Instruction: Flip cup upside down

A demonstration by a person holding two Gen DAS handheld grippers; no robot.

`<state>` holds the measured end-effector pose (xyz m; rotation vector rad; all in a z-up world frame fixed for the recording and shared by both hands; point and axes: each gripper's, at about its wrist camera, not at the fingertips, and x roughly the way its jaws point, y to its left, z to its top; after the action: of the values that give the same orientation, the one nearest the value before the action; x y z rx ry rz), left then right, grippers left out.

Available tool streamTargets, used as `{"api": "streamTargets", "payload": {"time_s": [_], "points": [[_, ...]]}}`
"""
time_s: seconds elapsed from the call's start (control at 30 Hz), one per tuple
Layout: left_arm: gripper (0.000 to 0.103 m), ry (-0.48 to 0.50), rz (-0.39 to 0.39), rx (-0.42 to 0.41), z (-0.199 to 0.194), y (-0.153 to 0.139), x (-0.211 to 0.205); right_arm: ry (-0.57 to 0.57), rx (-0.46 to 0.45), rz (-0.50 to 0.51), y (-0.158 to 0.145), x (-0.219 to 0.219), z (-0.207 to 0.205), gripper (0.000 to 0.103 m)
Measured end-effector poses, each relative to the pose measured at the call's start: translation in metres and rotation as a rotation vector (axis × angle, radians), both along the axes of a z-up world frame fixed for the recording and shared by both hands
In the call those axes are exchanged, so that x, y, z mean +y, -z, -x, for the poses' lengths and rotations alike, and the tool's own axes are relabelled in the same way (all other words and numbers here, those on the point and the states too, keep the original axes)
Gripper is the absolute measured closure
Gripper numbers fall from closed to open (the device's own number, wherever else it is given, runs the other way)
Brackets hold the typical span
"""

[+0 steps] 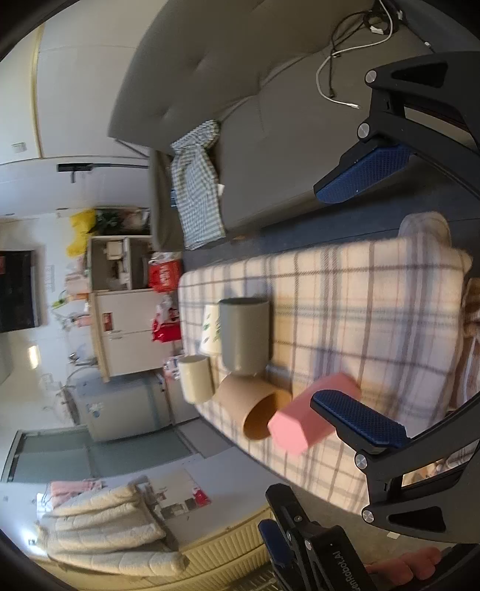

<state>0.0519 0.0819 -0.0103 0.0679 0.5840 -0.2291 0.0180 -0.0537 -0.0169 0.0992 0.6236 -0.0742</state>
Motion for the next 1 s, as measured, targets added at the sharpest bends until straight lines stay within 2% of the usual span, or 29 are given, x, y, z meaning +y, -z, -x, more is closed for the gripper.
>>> {"api": "streamTargets", "payload": {"time_s": [0.07,0.1,0.13,0.43,0.47,0.5,0.57,1.0], "points": [[0.027,-0.01,0.013,-0.03,0.011,0.0,0.009,-0.008,-0.028,0.004,-0.005,0.008,0.006,0.001],[0.02,-0.018,0.015,-0.037,0.015,0.001,0.013,-0.012,-0.037,0.006,-0.004,0.012,0.01,0.001],[0.018,-0.027,0.018,-0.043,0.017,0.003,0.016,-0.016,-0.041,0.006,-0.004,0.016,0.013,0.001],[0.017,-0.06,0.032,-0.046,0.034,0.016,0.04,-0.051,-0.043,0.045,-0.001,0.048,0.015,0.001],[0.014,-0.065,0.033,-0.045,0.035,0.017,0.041,-0.052,-0.041,0.052,0.001,0.05,0.014,0.001],[0.006,-0.076,0.032,-0.047,0.035,0.019,0.043,-0.051,-0.039,0.057,0.003,0.052,0.014,0.0],[0.003,-0.1,0.034,-0.062,0.037,0.021,0.046,-0.052,-0.032,0.062,0.006,0.054,0.013,0.0],[0.001,-0.119,0.024,-0.053,0.037,0.028,0.051,-0.02,-0.019,0.034,0.01,0.044,0.013,0.0]]}}
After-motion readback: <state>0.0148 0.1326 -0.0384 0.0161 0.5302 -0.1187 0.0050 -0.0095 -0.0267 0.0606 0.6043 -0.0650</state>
